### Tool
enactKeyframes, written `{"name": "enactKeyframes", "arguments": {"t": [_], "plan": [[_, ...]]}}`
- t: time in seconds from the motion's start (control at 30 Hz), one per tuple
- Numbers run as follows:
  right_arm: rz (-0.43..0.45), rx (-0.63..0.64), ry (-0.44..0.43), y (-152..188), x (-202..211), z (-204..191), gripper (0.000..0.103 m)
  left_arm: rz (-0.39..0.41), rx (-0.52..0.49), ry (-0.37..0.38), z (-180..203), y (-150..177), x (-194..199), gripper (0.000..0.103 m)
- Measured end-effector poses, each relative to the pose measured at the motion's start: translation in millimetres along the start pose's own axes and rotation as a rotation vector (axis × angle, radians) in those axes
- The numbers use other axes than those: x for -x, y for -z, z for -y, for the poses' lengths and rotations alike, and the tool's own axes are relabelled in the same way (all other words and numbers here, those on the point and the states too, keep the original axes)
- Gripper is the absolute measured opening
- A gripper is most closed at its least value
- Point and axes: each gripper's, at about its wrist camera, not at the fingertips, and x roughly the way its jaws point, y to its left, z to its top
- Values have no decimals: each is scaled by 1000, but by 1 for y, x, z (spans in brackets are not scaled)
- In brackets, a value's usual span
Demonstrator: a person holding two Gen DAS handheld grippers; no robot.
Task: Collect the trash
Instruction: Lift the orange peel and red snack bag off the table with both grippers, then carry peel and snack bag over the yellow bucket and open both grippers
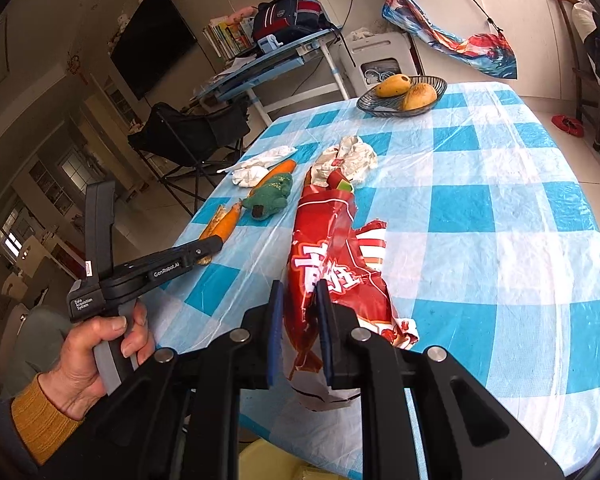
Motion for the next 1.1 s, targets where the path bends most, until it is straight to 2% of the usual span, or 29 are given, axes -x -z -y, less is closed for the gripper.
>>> {"name": "enactKeyframes", "arguments": {"t": [0.2,0.4,0.43,0.47,0.5,0.53,0.57,0.67,0.73,0.77,0.8,0.83,0.9,1.1], "plan": [[2,17,-44,17,14,-15,14,62,-18,21,5,16,39,17],[-8,45,0,26,19,-21,14,63,34,29,-3,40,59,17],[8,41,7,24,22,-21,18,66,46,34,-5,42,62,17],[26,43,18,21,23,-23,36,72,53,37,-8,45,65,17],[43,54,37,18,24,-26,61,77,56,36,-8,48,68,17],[57,77,61,14,22,-31,69,80,57,37,-9,50,69,17],[52,111,81,11,16,-37,72,82,57,38,-9,52,71,17],[-53,219,185,2,-20,-50,78,86,50,51,-6,56,74,18],[-102,259,226,4,-43,-50,78,88,42,55,-4,57,75,18],[-121,251,221,4,-51,-46,66,89,36,54,-4,58,75,18],[-142,228,201,6,-57,-40,46,91,30,52,-4,59,76,18],[-153,207,194,7,-61,-35,36,91,26,51,-4,59,76,18],[-124,185,179,11,-56,-31,30,91,28,53,-5,60,75,18],[-75,163,103,15,-26,-35,28,116,37,72,-6,58,84,18]]}}
